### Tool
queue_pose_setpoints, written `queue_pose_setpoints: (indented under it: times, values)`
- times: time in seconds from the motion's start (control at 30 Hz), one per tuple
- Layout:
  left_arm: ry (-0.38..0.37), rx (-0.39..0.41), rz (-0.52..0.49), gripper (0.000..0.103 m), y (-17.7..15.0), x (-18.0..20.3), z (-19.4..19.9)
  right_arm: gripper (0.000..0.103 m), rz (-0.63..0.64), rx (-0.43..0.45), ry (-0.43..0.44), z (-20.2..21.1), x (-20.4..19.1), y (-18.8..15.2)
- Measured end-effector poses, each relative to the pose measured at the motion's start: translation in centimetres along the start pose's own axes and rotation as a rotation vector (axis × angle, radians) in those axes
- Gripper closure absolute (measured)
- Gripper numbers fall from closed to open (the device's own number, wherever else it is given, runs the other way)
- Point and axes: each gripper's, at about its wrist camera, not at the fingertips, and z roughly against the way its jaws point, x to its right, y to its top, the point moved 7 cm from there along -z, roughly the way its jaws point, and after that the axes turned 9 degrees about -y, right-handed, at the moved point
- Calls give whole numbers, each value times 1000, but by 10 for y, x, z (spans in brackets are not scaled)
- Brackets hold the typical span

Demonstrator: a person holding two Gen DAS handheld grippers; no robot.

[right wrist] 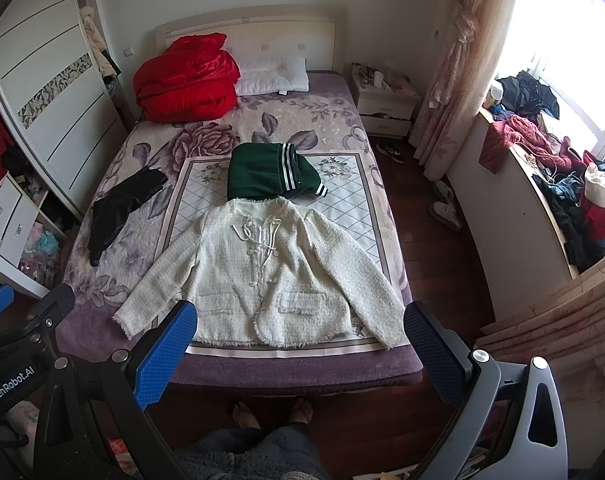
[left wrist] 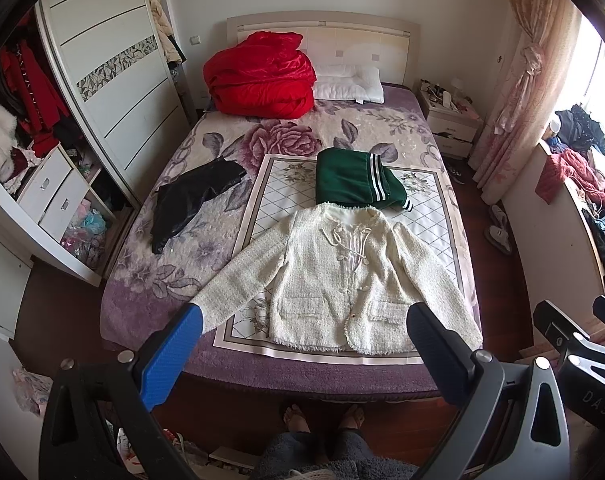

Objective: Fold large clothes
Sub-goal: 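Grasp the cream jacket's sleeve cuff with the right gripper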

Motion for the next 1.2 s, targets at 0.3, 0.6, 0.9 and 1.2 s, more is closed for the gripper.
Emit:
queue_pose_setpoints:
  times: [0.3, 0.6, 0.9, 1.2]
  values:
    - [120, 93, -29, 0, 31, -38, -36, 0, -123, -42, 9, -65, 24, -16]
    - [134, 16, 41, 0, 15, -84, -152, 0, -284, -203, -186, -198, 114, -63]
    - [225, -141, 113, 0, -17, -61, -294, 0, -449, -426, -241, -404, 239, -152]
    - [288, -149, 229, 0, -29, -53, -423, 0, -653, -681, -151, -620, 311, -278]
